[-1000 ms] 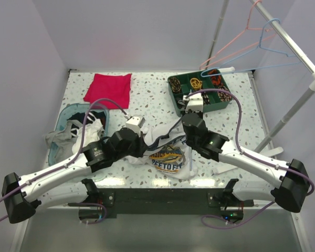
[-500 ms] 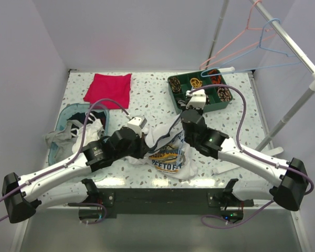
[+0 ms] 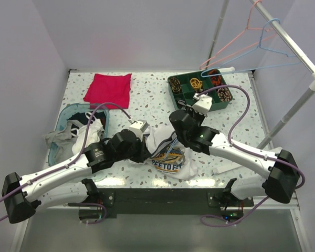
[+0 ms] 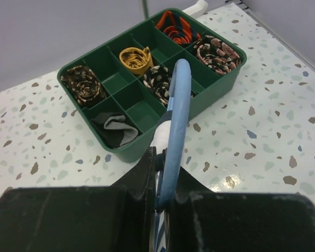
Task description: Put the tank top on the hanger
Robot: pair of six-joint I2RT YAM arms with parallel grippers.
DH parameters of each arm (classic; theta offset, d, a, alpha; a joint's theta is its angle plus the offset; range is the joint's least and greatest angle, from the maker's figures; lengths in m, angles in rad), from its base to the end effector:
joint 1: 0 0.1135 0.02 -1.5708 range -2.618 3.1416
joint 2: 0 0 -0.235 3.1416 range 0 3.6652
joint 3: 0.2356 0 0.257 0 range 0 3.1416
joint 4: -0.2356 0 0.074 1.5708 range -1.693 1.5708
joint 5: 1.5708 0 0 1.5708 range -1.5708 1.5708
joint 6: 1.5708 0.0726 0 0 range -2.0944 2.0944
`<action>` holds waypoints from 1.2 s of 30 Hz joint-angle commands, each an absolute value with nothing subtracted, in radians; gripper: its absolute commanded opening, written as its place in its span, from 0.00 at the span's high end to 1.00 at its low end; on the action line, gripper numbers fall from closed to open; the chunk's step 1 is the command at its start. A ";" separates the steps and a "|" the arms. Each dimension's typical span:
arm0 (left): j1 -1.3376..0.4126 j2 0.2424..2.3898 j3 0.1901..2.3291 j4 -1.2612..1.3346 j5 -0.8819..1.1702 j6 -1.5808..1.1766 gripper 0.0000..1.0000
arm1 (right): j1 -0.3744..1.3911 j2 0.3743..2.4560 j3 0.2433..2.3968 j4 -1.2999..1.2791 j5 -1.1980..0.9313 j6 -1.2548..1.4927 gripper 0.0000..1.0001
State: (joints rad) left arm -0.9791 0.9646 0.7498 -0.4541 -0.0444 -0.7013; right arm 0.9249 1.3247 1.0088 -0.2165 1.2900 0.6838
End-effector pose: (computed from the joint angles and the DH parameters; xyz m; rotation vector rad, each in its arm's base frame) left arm 0.1466 -0.2123 0.2211 0.3044 2.3624 -0.8237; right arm 0.2363 0.1976 0.2730 0.4830 1.6455 -0.1735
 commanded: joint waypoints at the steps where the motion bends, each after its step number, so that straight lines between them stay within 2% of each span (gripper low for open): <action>1: -0.988 0.946 0.752 -0.425 -0.014 -0.729 1.00 | 0.931 1.347 1.113 -0.340 1.485 0.966 1.00; 6: -0.986 0.939 0.744 -0.430 -0.009 -0.732 1.00 | 0.931 1.385 1.196 -0.576 1.531 1.159 1.00; 21: -0.986 0.948 0.877 -0.446 -0.026 -0.735 1.00 | 0.959 1.468 1.325 -0.939 1.595 1.518 1.00; 25: -0.985 0.972 0.939 -0.440 -0.034 -0.732 1.00 | 0.977 1.520 1.423 -1.104 1.609 1.688 1.00; 31: -0.985 1.035 1.064 -0.420 -0.074 -0.703 1.00 | 1.020 1.676 1.700 -1.586 1.637 1.997 1.00; 36: -0.986 1.114 1.176 -0.396 -0.107 -0.670 1.00 | 1.061 1.697 1.767 -1.585 1.635 1.968 1.00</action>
